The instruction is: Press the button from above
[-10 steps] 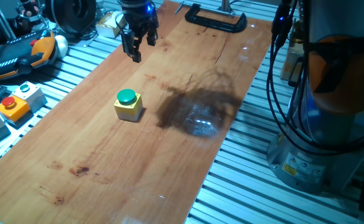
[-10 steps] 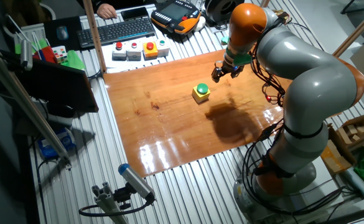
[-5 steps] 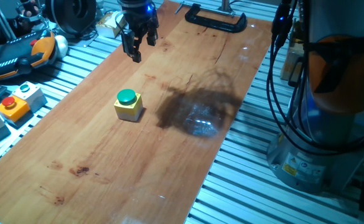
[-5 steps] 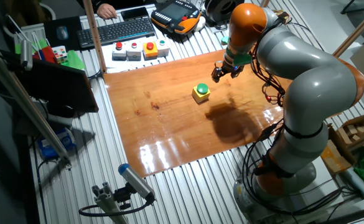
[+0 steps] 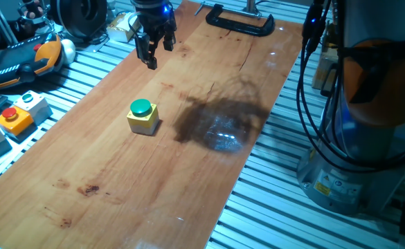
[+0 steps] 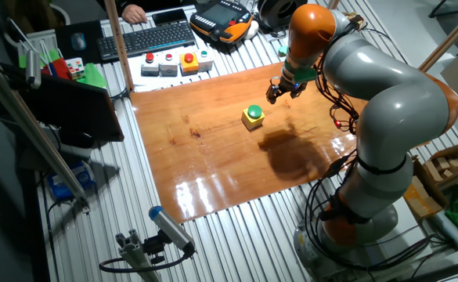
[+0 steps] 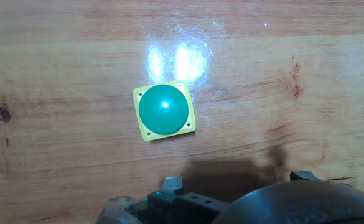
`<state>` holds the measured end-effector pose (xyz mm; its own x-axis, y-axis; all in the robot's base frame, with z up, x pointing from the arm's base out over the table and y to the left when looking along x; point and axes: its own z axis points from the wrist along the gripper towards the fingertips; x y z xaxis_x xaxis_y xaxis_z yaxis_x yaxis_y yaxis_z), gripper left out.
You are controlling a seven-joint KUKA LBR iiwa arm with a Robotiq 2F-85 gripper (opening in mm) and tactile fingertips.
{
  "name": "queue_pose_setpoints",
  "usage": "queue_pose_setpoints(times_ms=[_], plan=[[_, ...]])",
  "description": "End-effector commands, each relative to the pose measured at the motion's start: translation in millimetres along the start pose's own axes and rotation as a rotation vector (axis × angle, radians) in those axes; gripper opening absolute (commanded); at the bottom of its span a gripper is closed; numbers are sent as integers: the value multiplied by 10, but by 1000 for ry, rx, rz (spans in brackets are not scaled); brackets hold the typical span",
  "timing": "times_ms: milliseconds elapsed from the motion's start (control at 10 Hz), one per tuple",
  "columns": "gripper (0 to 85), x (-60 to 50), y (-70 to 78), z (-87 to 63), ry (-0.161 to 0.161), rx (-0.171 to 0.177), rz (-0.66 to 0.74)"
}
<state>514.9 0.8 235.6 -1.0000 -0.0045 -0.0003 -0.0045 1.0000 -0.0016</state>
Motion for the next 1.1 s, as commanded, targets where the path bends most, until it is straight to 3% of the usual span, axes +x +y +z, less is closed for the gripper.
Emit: queue_pose_setpoints(times_ms=[0, 1000], plan=[[10, 0, -1, -3, 222, 106, -144], [10, 6, -2, -2, 216, 103, -166]])
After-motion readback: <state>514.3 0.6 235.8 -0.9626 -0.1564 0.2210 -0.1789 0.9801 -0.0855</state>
